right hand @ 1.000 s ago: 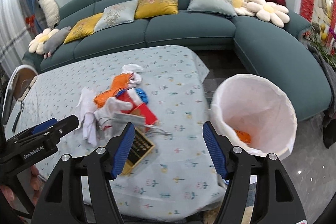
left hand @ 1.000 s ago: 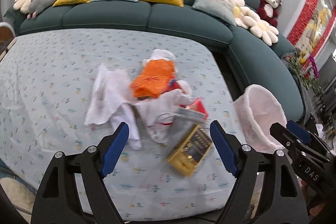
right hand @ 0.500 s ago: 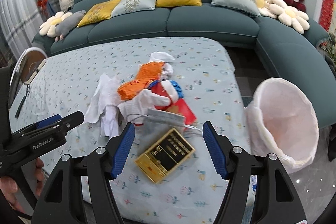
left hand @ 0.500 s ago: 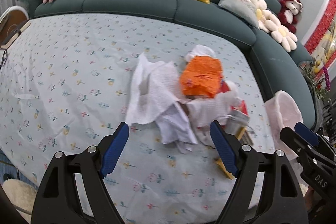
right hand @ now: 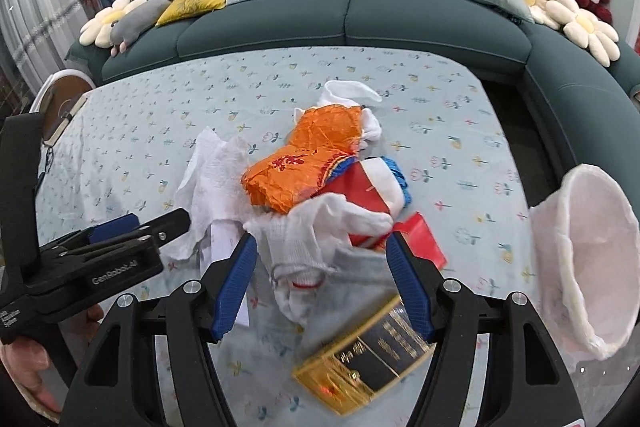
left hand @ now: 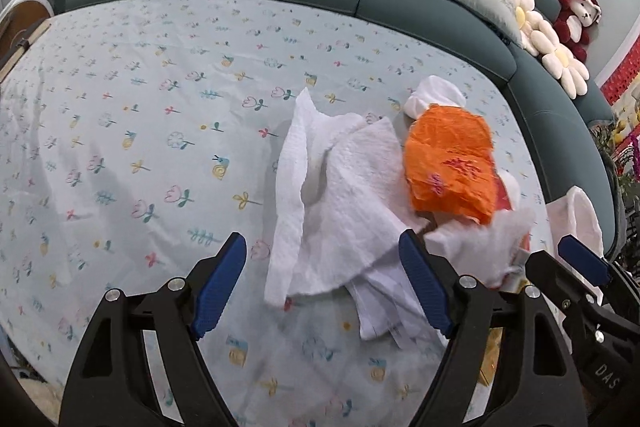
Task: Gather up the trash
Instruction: 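Grasp the white tissue with the left tool while the right tool grasps a white glove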
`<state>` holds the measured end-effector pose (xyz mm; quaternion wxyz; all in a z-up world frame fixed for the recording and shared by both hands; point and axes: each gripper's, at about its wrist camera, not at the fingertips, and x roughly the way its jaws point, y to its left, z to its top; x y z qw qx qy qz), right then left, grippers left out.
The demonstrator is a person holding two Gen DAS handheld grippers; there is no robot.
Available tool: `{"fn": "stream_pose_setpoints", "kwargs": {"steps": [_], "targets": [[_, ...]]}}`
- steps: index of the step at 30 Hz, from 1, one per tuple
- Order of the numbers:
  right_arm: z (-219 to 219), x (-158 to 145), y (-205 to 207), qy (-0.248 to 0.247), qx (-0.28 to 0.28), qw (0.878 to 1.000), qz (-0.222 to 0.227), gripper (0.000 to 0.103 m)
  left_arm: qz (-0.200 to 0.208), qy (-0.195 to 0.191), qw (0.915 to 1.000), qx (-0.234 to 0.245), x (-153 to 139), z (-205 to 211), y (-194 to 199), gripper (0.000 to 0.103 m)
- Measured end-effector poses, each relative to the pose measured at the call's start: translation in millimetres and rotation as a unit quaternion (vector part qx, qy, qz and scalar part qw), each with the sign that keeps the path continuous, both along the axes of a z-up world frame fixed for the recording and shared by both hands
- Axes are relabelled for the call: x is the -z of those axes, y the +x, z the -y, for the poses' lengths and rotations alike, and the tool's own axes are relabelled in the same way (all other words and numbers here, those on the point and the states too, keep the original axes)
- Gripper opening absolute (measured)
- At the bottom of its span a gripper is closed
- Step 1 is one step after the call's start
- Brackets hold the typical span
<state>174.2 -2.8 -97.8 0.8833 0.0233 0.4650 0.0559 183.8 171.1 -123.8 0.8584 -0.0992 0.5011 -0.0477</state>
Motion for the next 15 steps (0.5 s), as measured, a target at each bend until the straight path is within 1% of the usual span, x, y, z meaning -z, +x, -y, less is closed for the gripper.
{"fn": "stream_pose_setpoints", "kwargs": {"steps": [3, 4, 5, 6, 8, 9, 10, 11, 12, 13, 14, 15], "targets": [[-2.3, 6.5, 10.0, 0.000, -0.001, 1.000, -0.005, 0.063, -0.011, -0.009, 0.9999, 0.003, 9.3, 0.7, 10.3, 0.066], [-2.1, 7.7, 11.9, -0.001, -0.002, 1.000, -0.006, 0.063, -0.014, -0.013, 0.9998, 0.005, 12.2, 0.4, 12.9, 0.058], [-3.1, 10.2, 15.1, -0.002, -0.002, 1.000, -0.009, 0.062, -0.015, -0.017, 0.9997, 0.008, 13.8, 0.4, 15.0, 0.047], [-3.1, 11.4, 16.5, -0.003, -0.002, 1.000, -0.011, 0.061, -0.019, -0.020, 0.9996, 0.011, 16.6, 0.4, 17.1, 0.044], [-3.7, 15.5, 20.5, 0.000, -0.004, 1.000, -0.016, 0.055, -0.023, -0.030, 0.9992, 0.015, 19.9, 0.1, 19.4, 0.031], [-4.1, 17.5, 22.0, 0.002, -0.004, 1.000, -0.019, 0.053, -0.022, -0.031, 0.9991, 0.018, 20.4, 1.2, 19.8, 0.028], [-4.7, 19.4, 22.9, 0.004, -0.006, 1.000, -0.022, 0.049, -0.021, -0.029, 0.9992, 0.020, 20.6, 1.9, 20.1, 0.023], [-5.2, 21.2, 24.2, 0.007, -0.009, 1.000, -0.025, 0.042, -0.019, -0.029, 0.9991, 0.024, 20.1, 3.3, 19.7, 0.012], [-6.2, 22.9, 25.0, 0.008, -0.011, 1.000, -0.028, 0.037, -0.017, -0.026, 0.9992, 0.026, 19.6, 4.7, 19.7, 0.005], [-6.8, 24.2, 25.0, 0.009, -0.012, 0.999, -0.030, 0.031, -0.015, -0.023, 0.9992, 0.029, 18.4, 6.2, 18.9, 0.001], [-7.0, 24.5, 25.0, 0.011, -0.013, 0.999, -0.030, 0.026, -0.011, -0.022, 0.9993, 0.030, 16.4, 6.8, 17.5, 0.001], [-6.9, 24.2, 24.0, 0.015, -0.014, 0.999, -0.029, 0.023, -0.008, -0.022, 0.9993, 0.029, 14.8, 7.0, 17.2, 0.000]]}}
